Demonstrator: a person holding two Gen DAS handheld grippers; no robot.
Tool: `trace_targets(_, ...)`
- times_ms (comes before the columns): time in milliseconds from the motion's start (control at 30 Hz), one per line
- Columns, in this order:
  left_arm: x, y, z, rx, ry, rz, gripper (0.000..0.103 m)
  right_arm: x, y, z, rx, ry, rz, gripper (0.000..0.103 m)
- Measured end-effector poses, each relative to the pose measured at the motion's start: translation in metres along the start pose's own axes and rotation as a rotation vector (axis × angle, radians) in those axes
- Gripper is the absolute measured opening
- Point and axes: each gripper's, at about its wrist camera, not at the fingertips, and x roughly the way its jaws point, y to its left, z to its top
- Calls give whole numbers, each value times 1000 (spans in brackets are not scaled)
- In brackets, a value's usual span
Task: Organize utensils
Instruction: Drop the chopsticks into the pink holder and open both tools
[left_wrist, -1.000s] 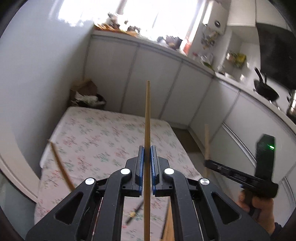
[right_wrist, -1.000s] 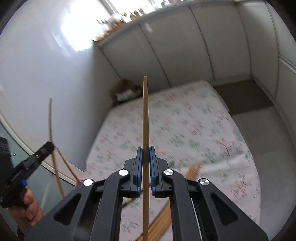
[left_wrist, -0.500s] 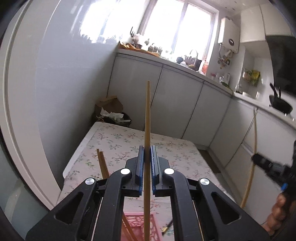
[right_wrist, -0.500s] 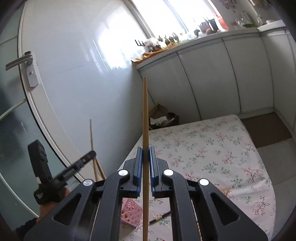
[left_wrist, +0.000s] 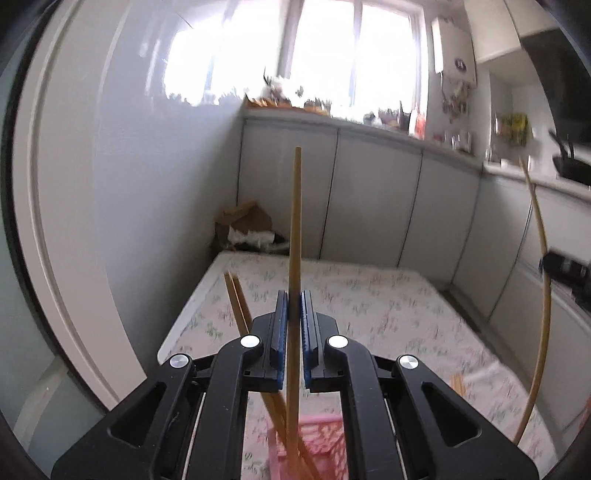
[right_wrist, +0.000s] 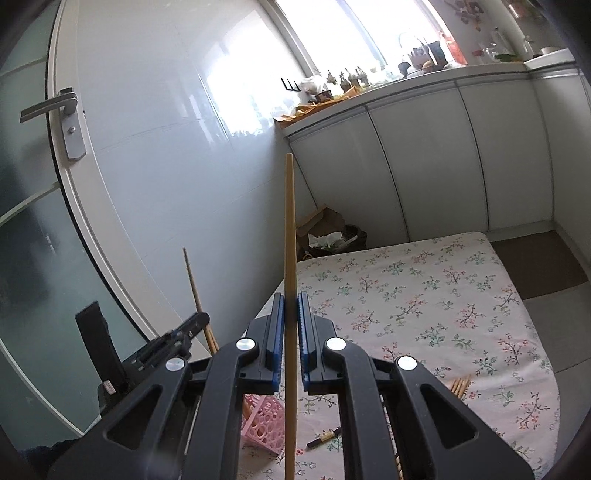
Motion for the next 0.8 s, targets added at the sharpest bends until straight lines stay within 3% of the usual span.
trace_targets(133,6,3,-2,-33,135,-15,8,2,2,-2,-5,4,2,7)
trace_targets(167,7,5,-2,-52,176,-6,13,3,3,-2,-9,6,-1,7)
trace_targets(233,6,10,1,-76,224,14,36,7,3,-4,-12,15,-8,7)
trace_targets(467,-24,40,27,-198,247,66,41,23,8,-11,-6,34,-22,7)
trace_targets(600,-25,42,31,-244,292,37,48,32,20,-11,23,19,-4,7)
trace_targets(633,-23,41,31,-246,313,30,53,35,22,-10,34,15,-4,7)
trace_targets(800,-15,37,32,-209,384,76,53,53,35,-6,89,-22,14,7)
